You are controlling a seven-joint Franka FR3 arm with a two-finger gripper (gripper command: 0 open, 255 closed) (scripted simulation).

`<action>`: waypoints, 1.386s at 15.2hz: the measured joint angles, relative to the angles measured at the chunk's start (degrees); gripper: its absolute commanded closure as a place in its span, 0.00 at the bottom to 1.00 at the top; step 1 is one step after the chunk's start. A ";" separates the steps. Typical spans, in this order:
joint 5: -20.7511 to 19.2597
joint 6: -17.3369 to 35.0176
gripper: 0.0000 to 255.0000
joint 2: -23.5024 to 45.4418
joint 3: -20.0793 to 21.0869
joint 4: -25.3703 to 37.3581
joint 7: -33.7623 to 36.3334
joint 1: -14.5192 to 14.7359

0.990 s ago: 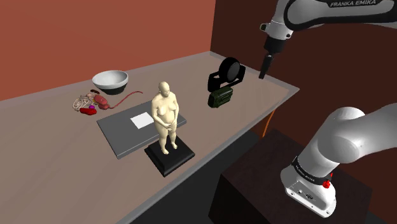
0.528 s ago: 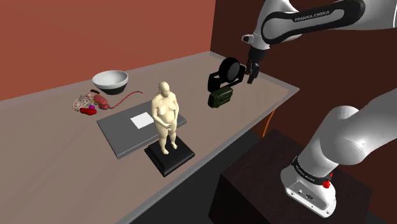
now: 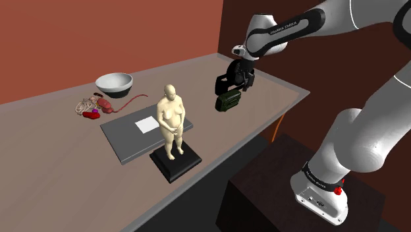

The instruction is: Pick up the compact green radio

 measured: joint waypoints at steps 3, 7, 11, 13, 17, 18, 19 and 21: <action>3.16 3.67 0.00 5.66 -0.41 1.75 -8.76 1.42; 4.86 6.98 0.00 8.45 -0.49 1.03 -11.51 1.53; 6.05 9.33 0.00 10.28 -0.39 0.33 -12.33 1.58; 6.12 9.51 1.00 10.31 -0.36 0.19 -12.38 1.59; 6.12 9.62 1.00 10.29 -0.34 0.20 -12.37 1.61; 6.11 9.63 1.00 10.28 -0.34 0.18 -12.37 1.61; 6.10 9.65 1.00 10.27 -0.35 0.17 -12.37 1.60; 6.11 9.67 1.00 10.29 -0.35 0.18 -12.38 1.60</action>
